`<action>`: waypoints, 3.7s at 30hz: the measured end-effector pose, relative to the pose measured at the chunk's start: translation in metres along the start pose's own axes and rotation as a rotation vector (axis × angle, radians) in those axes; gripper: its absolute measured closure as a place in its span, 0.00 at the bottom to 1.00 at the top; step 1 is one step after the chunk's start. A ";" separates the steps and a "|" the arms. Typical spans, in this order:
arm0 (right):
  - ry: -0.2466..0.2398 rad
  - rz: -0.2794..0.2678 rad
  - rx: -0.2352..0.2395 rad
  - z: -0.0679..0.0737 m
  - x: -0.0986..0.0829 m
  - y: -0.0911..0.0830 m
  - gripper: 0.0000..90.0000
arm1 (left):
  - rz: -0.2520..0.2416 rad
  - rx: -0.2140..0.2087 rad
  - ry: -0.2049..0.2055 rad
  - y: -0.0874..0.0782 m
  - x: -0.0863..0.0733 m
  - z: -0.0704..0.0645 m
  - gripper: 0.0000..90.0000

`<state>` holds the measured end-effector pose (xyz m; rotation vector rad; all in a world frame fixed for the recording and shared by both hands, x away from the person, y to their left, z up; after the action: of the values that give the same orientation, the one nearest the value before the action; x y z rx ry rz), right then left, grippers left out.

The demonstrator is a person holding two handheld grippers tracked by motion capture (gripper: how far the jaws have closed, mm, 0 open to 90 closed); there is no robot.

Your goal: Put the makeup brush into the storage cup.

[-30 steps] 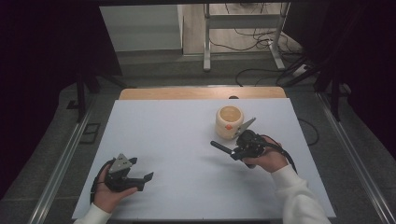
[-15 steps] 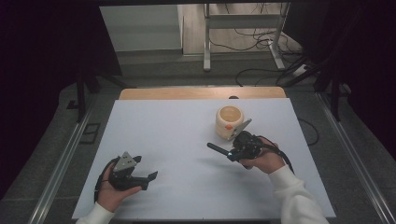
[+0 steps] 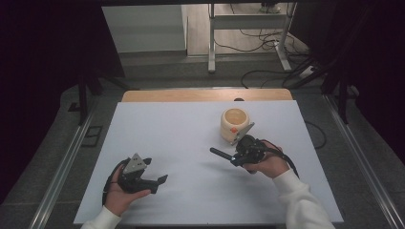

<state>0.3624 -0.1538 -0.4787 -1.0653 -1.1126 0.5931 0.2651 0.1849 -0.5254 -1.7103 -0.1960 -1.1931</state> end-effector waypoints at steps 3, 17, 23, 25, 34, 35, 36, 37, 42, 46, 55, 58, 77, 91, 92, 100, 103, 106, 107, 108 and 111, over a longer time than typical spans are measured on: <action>-0.005 0.001 0.003 0.001 0.000 0.001 0.80 | 0.005 0.000 0.013 0.003 0.002 -0.002 0.15; -0.013 0.005 0.003 0.004 0.004 0.003 0.80 | 0.018 -0.019 0.069 0.016 0.019 -0.014 0.15; -0.022 0.006 0.005 0.005 0.004 0.004 0.80 | 0.025 -0.035 0.105 0.027 0.030 -0.026 0.15; -0.023 0.008 0.005 0.006 0.005 0.004 0.80 | 0.024 -0.038 0.106 0.028 0.031 -0.027 0.15; -0.030 0.010 0.008 0.007 0.006 0.005 0.80 | 0.024 -0.054 0.126 0.035 0.041 -0.034 0.15; -0.031 0.010 0.008 0.007 0.006 0.005 0.80 | 0.023 -0.055 0.128 0.036 0.041 -0.034 0.15; -0.030 0.009 0.009 0.007 0.006 0.005 0.80 | 0.024 -0.056 0.129 0.037 0.042 -0.035 0.15; -0.030 0.009 0.009 0.007 0.006 0.005 0.80 | 0.024 -0.056 0.129 0.037 0.042 -0.035 0.15; -0.033 0.014 0.011 0.008 0.006 0.005 0.80 | 0.027 -0.062 0.139 0.040 0.045 -0.038 0.15; -0.033 0.014 0.009 0.008 0.006 0.006 0.80 | 0.025 -0.064 0.142 0.041 0.046 -0.039 0.15; -0.035 0.013 0.010 0.009 0.007 0.006 0.80 | 0.026 -0.070 0.150 0.045 0.050 -0.043 0.15; -0.038 0.017 0.013 0.009 0.007 0.006 0.80 | 0.025 -0.071 0.155 0.046 0.051 -0.044 0.15; -0.052 0.014 0.008 0.016 0.012 0.005 0.80 | 0.017 -0.080 0.178 0.049 0.057 -0.048 0.15; -0.065 0.026 0.013 0.019 0.013 0.010 0.80 | 0.032 -0.070 0.259 0.063 0.069 -0.061 0.16; -0.065 0.026 0.013 0.020 0.013 0.010 0.80 | 0.031 -0.067 0.263 0.064 0.070 -0.061 0.16; -0.063 0.031 0.016 0.019 0.013 0.012 0.80 | 0.023 -0.087 0.290 0.069 0.074 -0.060 0.18; -0.068 0.035 0.018 0.019 0.013 0.013 0.80 | 0.029 -0.091 0.316 0.072 0.074 -0.062 0.19; -0.069 0.035 0.020 0.020 0.014 0.013 0.80 | 0.036 -0.082 0.335 0.074 0.075 -0.063 0.19; -0.069 0.035 0.021 0.020 0.014 0.014 0.80 | 0.037 -0.077 0.340 0.074 0.075 -0.064 0.19; -0.069 0.035 0.022 0.020 0.014 0.014 0.80 | 0.037 -0.077 0.340 0.074 0.075 -0.064 0.19; -0.068 0.035 0.023 0.020 0.013 0.014 0.80 | 0.035 -0.078 0.355 0.075 0.078 -0.066 0.20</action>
<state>0.3509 -0.1294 -0.4846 -1.0532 -1.1455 0.6733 0.3094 0.0667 -0.5107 -1.5298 0.0975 -1.4696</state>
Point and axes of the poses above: each handheld gripper's, and its own axes: y roughly forward along the jaws, x roughly out of its top, z roughly to its left, the point moved 3 cm from there along y, roughly forward along the jaws, and after that the axes turned 4 degrees about x, right-handed, at the moved point
